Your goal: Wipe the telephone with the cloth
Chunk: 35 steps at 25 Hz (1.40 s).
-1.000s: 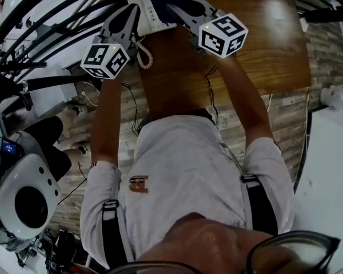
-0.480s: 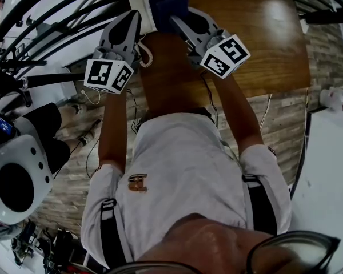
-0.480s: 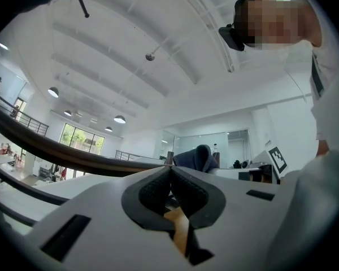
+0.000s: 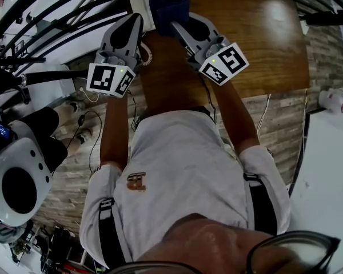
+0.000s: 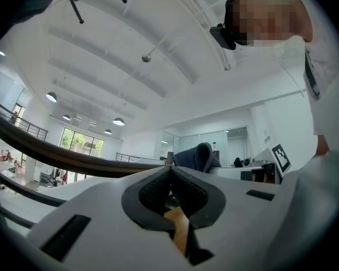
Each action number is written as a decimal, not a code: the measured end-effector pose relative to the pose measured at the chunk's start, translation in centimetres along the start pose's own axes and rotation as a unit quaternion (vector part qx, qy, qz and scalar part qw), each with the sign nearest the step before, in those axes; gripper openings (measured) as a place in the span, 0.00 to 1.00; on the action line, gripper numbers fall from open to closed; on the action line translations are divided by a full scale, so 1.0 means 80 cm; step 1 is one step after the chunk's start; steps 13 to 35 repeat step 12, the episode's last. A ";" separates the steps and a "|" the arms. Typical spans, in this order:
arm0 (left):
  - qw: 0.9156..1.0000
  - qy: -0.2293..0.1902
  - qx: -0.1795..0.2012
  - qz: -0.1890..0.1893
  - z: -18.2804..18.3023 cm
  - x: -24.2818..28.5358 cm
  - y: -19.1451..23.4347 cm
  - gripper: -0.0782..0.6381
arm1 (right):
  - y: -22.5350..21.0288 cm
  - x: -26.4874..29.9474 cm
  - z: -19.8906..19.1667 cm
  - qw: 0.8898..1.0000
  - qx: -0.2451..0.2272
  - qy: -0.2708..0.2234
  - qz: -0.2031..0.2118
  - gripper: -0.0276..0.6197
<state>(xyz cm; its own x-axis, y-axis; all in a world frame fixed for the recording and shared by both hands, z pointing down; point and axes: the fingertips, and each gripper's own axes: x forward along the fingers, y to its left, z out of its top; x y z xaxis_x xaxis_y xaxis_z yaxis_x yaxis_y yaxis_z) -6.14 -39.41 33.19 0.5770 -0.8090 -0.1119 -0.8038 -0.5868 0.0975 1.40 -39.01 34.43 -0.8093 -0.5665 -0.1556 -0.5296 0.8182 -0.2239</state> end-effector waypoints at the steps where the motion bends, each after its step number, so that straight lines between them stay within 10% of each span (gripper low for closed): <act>1: 1.000 0.000 0.000 0.000 0.000 -0.001 0.000 0.13 | 0.002 0.001 -0.001 1.000 -0.001 0.000 0.002 0.17; 35: 1.000 0.001 -0.007 0.002 0.005 0.003 -0.002 0.13 | 0.002 -0.002 0.009 1.000 -0.007 0.001 0.010 0.17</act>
